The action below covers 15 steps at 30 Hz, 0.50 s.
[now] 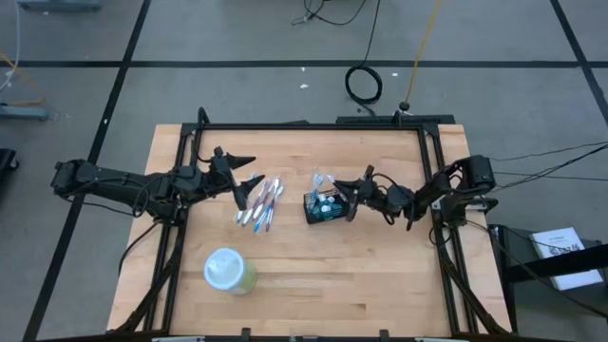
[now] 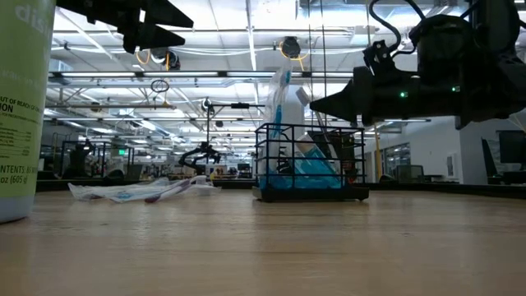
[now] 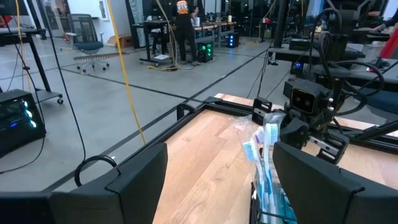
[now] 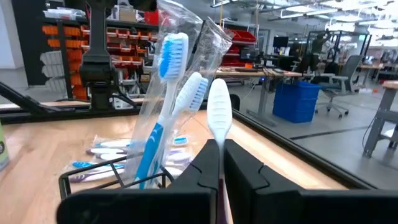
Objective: Pick & Place toothbrushing station
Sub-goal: Put the purple toothbrush into the black mesh organizer
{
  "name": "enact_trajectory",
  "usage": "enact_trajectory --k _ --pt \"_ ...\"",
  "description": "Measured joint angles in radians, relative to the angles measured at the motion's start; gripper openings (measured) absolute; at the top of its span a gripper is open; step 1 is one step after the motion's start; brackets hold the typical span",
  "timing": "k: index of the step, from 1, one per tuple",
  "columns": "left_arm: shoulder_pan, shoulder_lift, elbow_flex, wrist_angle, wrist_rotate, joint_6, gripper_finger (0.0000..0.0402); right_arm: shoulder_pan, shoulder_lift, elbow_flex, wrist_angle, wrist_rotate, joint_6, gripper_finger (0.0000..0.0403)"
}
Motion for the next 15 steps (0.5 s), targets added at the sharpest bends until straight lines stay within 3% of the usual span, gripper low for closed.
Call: enact_trajectory --k 10,15 --pt "0.001 0.0 0.0 0.0 0.0 -0.005 0.0296 0.0 0.006 0.0 0.002 0.0 0.03 0.0007" --pt "0.001 0.0 0.0 0.0 0.0 -0.005 0.0296 0.0 0.007 0.0 0.0 -0.002 0.048 0.0033"
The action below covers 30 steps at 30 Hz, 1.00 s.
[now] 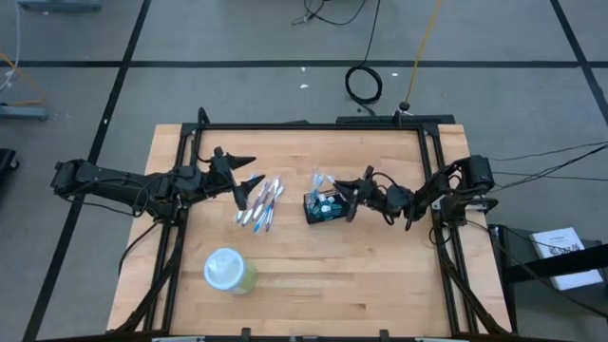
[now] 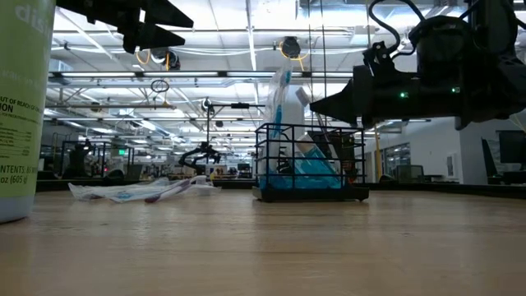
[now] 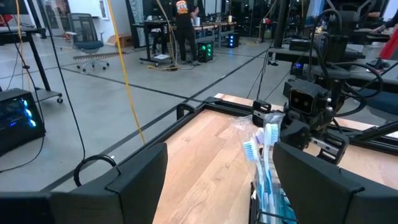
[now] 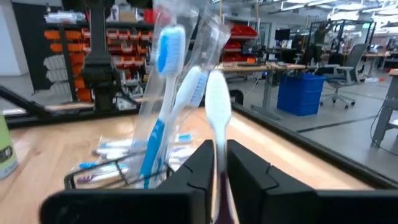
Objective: Pick & Place toothbrushing station
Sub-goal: Put the purple toothbrush into the black mesh organizer
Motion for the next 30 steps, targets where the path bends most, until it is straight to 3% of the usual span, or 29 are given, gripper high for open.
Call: enact_trajectory --k 10,19,23,30 --pt "0.0 0.0 0.0 0.0 0.0 -0.003 0.0296 0.0 -0.03 0.0 -0.001 -0.005 0.007 0.0144" --pt "0.0 0.0 -0.001 -0.015 0.0 -0.031 0.0296 0.0 -0.195 0.0 -0.032 -0.004 -0.103 0.0206" --pt "0.0 0.0 -0.001 -0.07 0.028 -0.122 0.0296 0.0 -0.355 0.0 -0.182 -0.004 -0.112 0.0212" --pt "-0.005 0.075 -0.001 -0.126 0.172 -0.219 0.0296 0.0 -0.724 0.0 -0.682 -0.003 -0.047 0.0205"
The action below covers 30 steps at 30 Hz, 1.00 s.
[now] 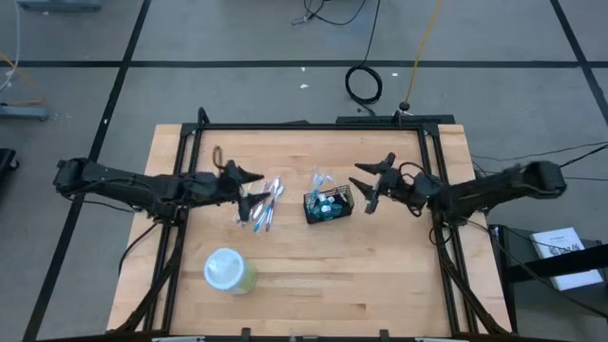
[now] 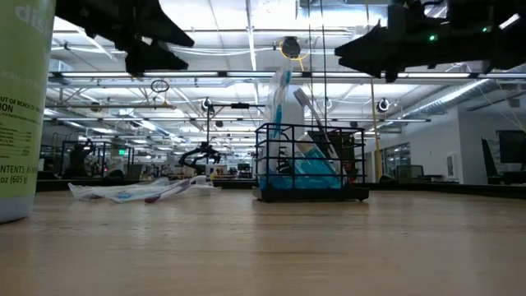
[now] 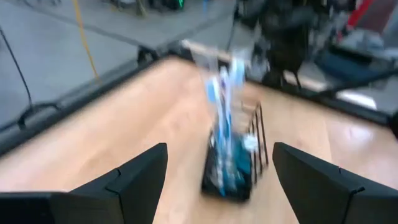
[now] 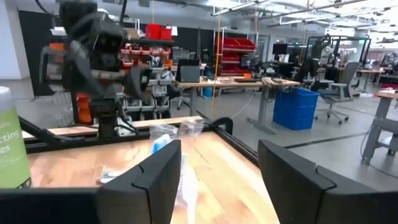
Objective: Pick & Place toothbrushing station
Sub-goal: Put the purple toothbrush into the black mesh organizer
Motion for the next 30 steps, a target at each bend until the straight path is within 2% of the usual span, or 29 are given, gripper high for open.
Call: enact_trajectory --k 5,10,17,23,30 --pt "0.01 0.169 0.021 -0.003 0.036 -0.066 0.0296 0.0 -0.186 0.0 -0.165 0.005 -0.004 0.0197" --pt "0.037 0.354 0.075 -0.081 0.041 -0.209 0.0296 0.0 -0.273 0.0 -0.259 0.008 -0.004 0.0192" --pt "0.084 0.521 0.115 -0.121 0.037 -0.432 0.0296 0.0 -0.27 0.0 -0.293 0.061 -0.004 0.0191" --pt "0.114 0.614 0.13 -0.139 0.037 -0.481 0.0296 0.0 -0.263 0.0 -0.294 0.06 -0.005 0.0187" --pt "0.155 0.645 0.13 -0.18 0.037 -0.548 0.0296 0.0 -0.263 0.0 -0.292 0.057 -0.005 0.0184"
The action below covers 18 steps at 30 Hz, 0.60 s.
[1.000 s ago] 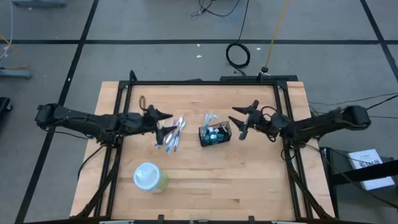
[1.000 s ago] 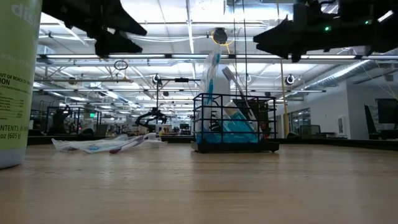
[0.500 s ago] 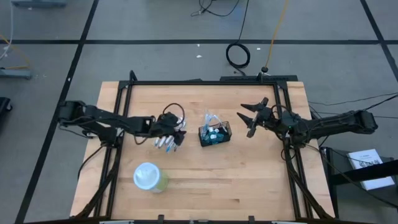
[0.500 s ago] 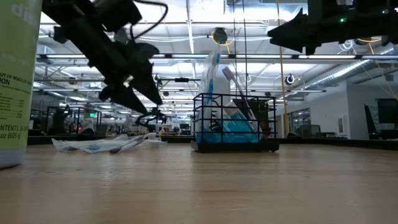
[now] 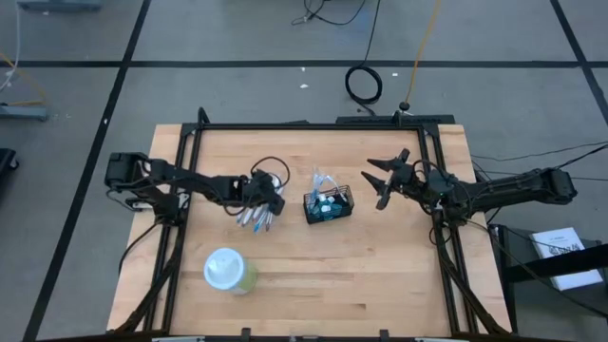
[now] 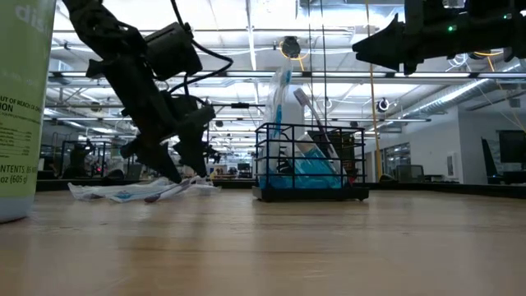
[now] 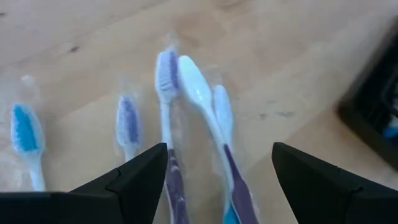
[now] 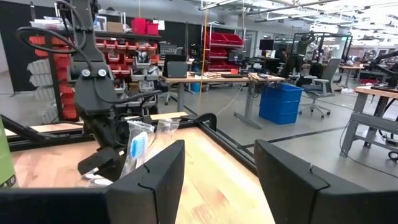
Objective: Pick & Place toothbrushing station
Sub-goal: Put the purple toothbrush into the black mesh organizer
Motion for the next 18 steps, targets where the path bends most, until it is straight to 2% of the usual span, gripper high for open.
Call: enact_trajectory --k 7,18 --pt "0.014 0.0 0.0 0.002 0.003 0.002 0.0283 0.0 0.0 0.0 -0.001 0.0 0.0 0.0182" --pt "0.014 0.0 0.0 -0.006 0.018 0.001 0.0137 0.0 0.0 0.0 0.0 0.0 0.0 0.0178"
